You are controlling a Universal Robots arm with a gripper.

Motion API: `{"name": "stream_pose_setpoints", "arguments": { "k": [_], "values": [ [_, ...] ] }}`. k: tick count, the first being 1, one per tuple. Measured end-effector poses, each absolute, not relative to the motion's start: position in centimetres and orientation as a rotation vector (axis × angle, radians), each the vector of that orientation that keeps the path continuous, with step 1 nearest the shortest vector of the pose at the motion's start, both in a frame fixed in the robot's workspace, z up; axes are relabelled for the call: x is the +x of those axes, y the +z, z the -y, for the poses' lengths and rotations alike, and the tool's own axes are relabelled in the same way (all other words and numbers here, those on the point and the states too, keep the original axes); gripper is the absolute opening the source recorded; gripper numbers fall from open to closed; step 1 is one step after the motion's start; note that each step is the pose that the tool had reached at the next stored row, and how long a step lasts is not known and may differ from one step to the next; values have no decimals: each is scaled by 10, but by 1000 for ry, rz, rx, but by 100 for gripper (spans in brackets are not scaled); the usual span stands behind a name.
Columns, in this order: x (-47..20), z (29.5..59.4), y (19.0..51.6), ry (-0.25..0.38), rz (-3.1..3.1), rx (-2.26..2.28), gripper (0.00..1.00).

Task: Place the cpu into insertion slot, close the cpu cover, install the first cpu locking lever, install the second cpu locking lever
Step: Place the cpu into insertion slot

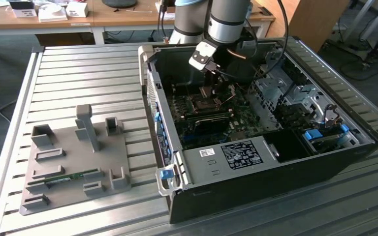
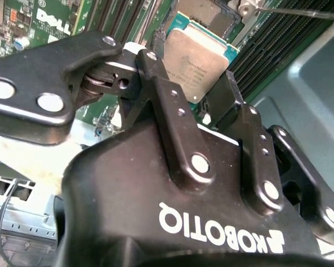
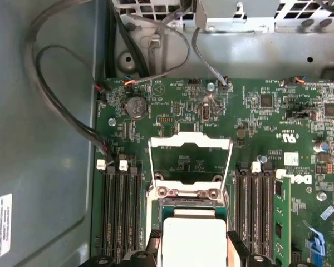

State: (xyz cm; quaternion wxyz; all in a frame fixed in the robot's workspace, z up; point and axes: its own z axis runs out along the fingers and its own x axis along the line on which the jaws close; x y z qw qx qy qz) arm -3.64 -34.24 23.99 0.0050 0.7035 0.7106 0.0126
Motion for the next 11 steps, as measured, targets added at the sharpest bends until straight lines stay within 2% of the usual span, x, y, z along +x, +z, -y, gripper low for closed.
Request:
{"name": "stream_pose_setpoints", "arguments": {
  "k": [11],
  "values": [
    [-39,342,239,39,-2225,2203,54]
  ]
}}
